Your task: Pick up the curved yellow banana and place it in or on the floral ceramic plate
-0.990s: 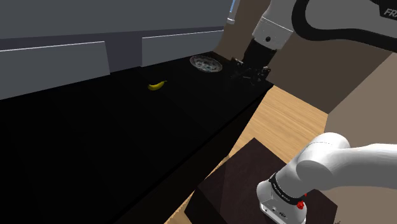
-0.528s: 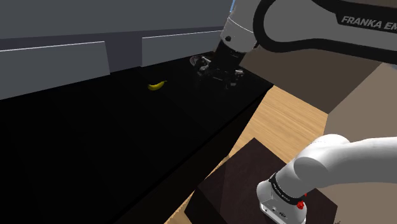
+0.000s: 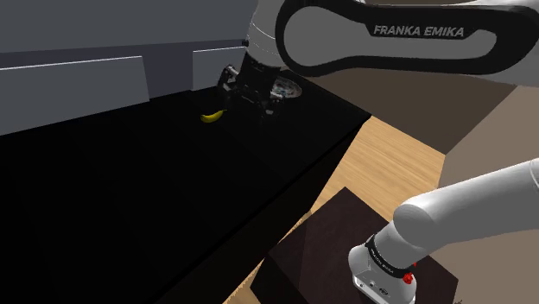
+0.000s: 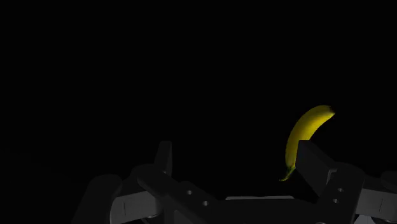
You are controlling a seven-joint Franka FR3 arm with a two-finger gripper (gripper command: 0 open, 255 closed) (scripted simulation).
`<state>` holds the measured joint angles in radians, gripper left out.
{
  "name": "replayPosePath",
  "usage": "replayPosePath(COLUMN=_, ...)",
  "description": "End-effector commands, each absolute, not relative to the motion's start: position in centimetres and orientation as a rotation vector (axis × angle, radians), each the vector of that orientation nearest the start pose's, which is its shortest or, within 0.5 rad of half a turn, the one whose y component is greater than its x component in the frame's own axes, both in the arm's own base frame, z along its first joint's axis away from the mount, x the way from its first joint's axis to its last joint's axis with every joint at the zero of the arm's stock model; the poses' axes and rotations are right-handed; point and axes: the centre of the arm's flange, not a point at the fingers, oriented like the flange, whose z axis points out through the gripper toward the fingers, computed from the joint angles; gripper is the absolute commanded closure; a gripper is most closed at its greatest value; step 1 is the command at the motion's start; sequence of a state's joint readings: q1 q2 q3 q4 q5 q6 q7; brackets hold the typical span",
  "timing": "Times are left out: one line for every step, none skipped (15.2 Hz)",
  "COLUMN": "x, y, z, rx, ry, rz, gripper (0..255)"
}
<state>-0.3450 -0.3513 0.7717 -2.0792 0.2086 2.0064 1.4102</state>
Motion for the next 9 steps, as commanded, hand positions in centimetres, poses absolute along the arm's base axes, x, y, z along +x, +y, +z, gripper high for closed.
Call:
replayPosePath(x=45.8, y=26.4, z=54.6, rx=-2.515, ry=1.647, rz=-0.250, gripper=0)
replayPosePath(x=47.0, y=26.9, z=54.4, rx=-2.477, ry=1.702, rz=-0.260, gripper=0)
replayPosePath(x=48.2, y=27.4, z=54.3, rx=-2.439, ry=1.756, rz=-0.269, gripper=0)
replayPosePath(x=49.4, y=27.8, z=54.2, rx=-2.399, ry=1.809, rz=-0.279, gripper=0)
replayPosePath(x=50.6, y=28.2, z=54.1, rx=-2.359, ry=1.862, rz=-0.288, gripper=0)
replayPosePath(x=51.0, y=28.3, z=54.0, rx=-2.346, ry=1.877, rz=-0.291, gripper=0)
replayPosePath(x=51.1, y=28.3, z=53.5, rx=-2.346, ry=1.877, rz=-0.291, gripper=0)
replayPosePath(x=51.2, y=28.3, z=53.0, rx=-2.346, ry=1.877, rz=-0.291, gripper=0)
replayPosePath(x=51.4, y=28.3, z=52.5, rx=-2.346, ry=1.877, rz=-0.291, gripper=0)
